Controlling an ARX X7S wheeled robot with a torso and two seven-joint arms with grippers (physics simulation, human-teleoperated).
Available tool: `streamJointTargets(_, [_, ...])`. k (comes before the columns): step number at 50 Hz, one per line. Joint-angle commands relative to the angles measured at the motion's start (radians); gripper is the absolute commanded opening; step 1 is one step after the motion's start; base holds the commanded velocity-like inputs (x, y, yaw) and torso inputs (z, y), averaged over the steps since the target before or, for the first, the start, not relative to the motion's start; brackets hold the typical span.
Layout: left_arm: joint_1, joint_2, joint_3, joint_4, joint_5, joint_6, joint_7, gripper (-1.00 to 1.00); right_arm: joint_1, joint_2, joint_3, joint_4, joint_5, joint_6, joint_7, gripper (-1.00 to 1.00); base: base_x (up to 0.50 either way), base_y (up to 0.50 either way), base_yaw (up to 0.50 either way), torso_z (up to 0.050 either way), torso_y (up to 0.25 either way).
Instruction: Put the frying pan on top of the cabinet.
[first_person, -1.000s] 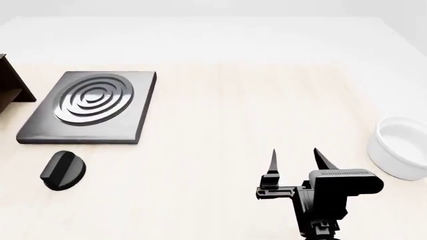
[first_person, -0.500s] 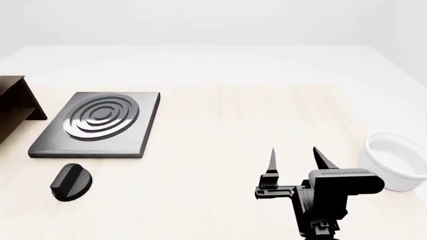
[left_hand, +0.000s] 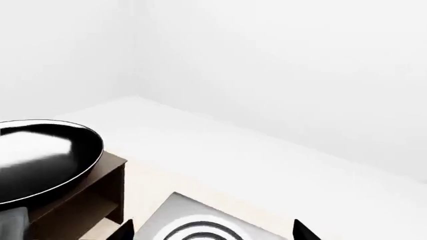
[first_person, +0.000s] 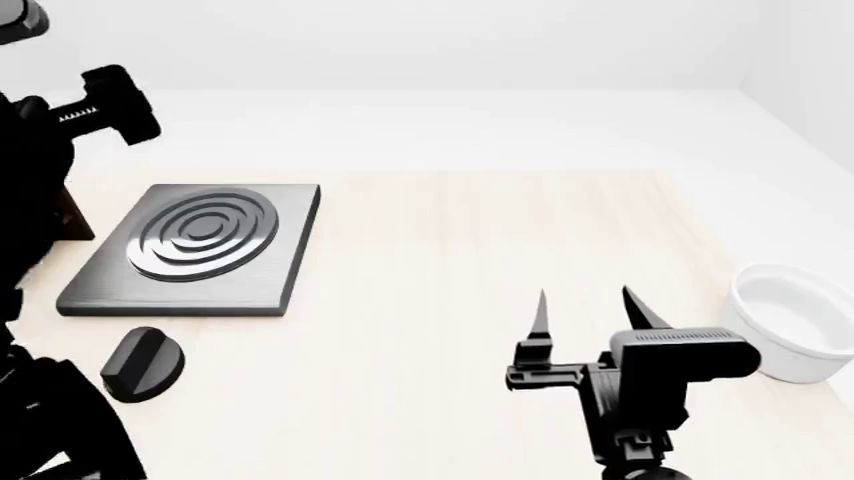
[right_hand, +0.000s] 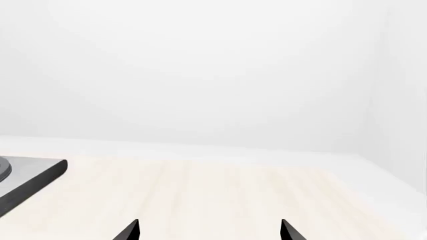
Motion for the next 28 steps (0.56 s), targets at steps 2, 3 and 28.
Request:
streamJointTargets(2, [0.424, 0.142, 0.047, 0.554, -0.154, -0.08, 0.122, 1.0, 0.032, 0.001, -0.026, -0.016, -0.025, 0.027, 0.015, 1.0, 0.0, 0.0, 0.0, 0.0, 0.0])
streamJointTargets(3, [0.451, 0.154, 0.058, 0.55, -0.161, -0.061, 0.132, 1.0, 0.039, 0.002, -0.027, -0.025, -0.027, 0.034, 0.017, 1.0, 0.0, 0.0, 0.0, 0.0, 0.0])
streamJointTargets(28, [0.637, 0.177, 0.217, 0.446, -0.15, 0.171, 0.172, 1.0, 0.086, 0.002, -0.055, -0.004, -0.054, 0.027, 0.024, 1.0, 0.0, 0.0, 0.0, 0.0, 0.0])
